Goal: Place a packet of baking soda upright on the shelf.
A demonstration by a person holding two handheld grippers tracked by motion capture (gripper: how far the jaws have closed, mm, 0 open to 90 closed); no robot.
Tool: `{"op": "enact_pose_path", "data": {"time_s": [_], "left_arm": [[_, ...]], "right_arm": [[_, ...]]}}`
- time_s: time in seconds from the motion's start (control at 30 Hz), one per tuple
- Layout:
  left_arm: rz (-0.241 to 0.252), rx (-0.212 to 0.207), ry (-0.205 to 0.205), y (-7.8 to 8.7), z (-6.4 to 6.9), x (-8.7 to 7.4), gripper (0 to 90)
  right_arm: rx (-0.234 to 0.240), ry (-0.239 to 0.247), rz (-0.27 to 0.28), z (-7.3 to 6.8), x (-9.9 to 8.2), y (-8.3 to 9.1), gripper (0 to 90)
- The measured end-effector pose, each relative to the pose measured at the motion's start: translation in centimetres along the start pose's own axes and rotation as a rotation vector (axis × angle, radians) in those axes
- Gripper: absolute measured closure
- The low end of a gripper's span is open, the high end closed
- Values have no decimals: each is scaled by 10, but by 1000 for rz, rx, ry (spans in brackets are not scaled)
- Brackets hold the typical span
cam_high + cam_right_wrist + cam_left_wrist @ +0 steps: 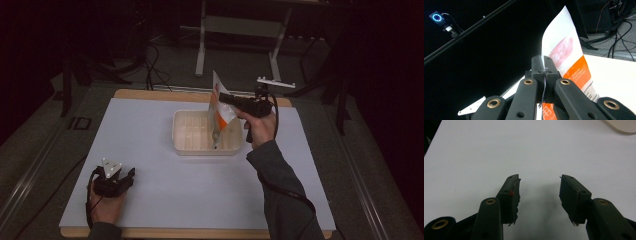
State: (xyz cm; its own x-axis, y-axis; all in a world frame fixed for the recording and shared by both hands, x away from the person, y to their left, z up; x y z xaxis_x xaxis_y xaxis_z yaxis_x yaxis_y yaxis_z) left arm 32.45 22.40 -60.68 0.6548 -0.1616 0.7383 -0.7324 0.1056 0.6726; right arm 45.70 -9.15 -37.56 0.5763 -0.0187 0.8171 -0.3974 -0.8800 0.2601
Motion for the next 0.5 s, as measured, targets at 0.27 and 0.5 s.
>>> {"op": "enact_pose_path", "data": {"time_s": [0.27, 0.5], "left_arm": [[2, -2, 1, 0, 0, 0, 500], [-1, -4, 2, 0, 0, 0, 500]], "right_arm": [[-14, -9, 9, 5, 0, -10, 900], [-37, -2, 20, 10, -2, -14, 900]]}}
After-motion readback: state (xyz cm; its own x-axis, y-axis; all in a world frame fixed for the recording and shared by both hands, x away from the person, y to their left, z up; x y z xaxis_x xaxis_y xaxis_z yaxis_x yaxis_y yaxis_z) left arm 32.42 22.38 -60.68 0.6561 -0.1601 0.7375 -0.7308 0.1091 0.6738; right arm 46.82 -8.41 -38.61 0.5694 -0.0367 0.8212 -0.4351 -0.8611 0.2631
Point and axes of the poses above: each handheld gripper's, and its own axes: y roughly backward along the jaws, x roughly out of its top, z roughly to its right, the point moved 9 cm from there along -y, roughly forward along the jaws, and after that the axes turned 4 degrees about -z, right-handed, at the moved point
